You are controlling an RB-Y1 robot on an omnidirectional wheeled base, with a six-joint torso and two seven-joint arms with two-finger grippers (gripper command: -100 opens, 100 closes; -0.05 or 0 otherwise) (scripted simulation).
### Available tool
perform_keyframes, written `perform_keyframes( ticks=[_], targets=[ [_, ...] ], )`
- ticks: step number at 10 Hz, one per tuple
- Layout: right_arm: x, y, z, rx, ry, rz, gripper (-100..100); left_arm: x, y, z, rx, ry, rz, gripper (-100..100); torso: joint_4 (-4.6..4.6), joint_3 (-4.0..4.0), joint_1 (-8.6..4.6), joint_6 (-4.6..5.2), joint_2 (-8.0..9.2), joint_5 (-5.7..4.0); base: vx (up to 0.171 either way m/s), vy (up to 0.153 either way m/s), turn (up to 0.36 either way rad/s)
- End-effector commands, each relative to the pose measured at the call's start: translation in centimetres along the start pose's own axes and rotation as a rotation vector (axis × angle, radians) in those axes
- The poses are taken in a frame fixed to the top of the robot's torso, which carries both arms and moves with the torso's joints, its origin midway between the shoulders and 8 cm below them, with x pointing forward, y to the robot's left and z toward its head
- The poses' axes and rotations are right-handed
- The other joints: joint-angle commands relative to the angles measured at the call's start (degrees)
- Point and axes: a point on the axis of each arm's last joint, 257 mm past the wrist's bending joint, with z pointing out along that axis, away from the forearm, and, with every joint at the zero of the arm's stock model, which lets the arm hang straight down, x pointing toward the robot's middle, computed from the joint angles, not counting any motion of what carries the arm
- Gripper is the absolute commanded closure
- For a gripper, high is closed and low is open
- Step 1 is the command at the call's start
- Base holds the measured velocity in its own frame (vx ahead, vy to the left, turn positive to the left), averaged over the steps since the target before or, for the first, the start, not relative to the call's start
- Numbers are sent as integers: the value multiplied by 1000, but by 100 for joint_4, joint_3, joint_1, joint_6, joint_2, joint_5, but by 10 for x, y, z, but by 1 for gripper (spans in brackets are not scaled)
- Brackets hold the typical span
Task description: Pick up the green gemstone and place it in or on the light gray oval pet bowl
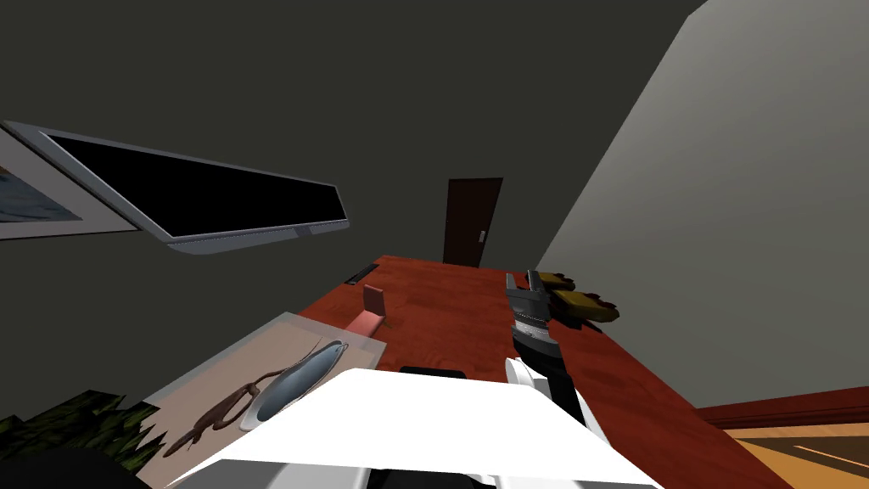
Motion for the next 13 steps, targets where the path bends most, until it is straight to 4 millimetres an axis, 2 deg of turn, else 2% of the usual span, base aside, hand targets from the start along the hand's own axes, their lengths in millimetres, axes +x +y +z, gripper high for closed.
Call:
perform_keyframes(
  ticks=[1,2,3,4,5,9,10,11,13],
  targets=[
    [0,0,0,0,0,0,0,0,19,-1,-43,-3,-15,-100,0,0,0,0,0,0,26,42,-173],
    [0,0,0,0,0,0,0,4,28,-2,-65,-1,-27,-100,0,0,-4,2,1,-2,63,44,-154],
    [0,0,0,0,0,0,0,3,18,-1,-47,-1,-19,-100,-1,-5,-6,0,-9,-2,34,22,-23],
    [0,0,0,0,0,0,0,3,20,-1,-51,-1,-21,0,-1,-3,-14,-2,-4,-3,0,0,0],
    [0,0,0,0,0,0,0,5,16,7,-47,-3,-21,-100,1,2,-21,-2,4,-5,-13,15,-1],
    [0,0,0,0,0,0,0,10,7,24,-41,-5,-21,-100,4,10,-18,-1,17,-4,-22,16,-2],
    [0,0,0,0,0,0,0,9,9,22,-42,-5,-22,-100,4,10,-18,-1,17,-4,-9,8,-4],
    [0,0,0,0,0,0,0,9,9,22,-42,-5,-21,100,3,8,-21,-2,15,-5,0,0,0],
    [0,0,0,0,0,0,0,9,9,22,-41,-5,-23,100,0,4,-27,1,8,-8,0,0,0]
  ],
)
